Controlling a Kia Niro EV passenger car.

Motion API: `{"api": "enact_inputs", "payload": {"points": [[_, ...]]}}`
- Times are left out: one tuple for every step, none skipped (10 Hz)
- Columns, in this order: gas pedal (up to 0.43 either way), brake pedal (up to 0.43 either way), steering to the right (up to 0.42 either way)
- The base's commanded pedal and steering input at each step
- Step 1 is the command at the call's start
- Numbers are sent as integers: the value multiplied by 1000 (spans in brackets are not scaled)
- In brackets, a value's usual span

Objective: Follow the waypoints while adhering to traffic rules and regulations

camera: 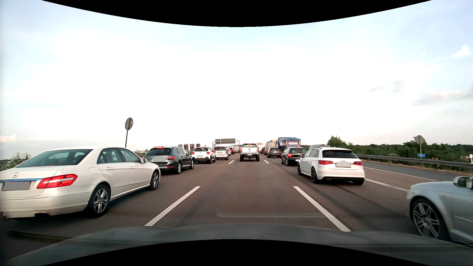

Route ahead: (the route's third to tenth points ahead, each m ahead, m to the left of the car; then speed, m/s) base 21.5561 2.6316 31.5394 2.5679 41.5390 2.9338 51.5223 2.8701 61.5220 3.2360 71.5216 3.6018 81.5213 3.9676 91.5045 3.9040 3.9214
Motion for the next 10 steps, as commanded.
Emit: {"api": "enact_inputs", "payload": {"points": [[39, 0, -5], [39, 0, -5], [39, 0, -5], [20, 0, -5], [8, 0, -5], [0, 0, -5], [0, 0, -5], [0, 0, -5], [0, 0, -5], [0, 0, -5]]}}
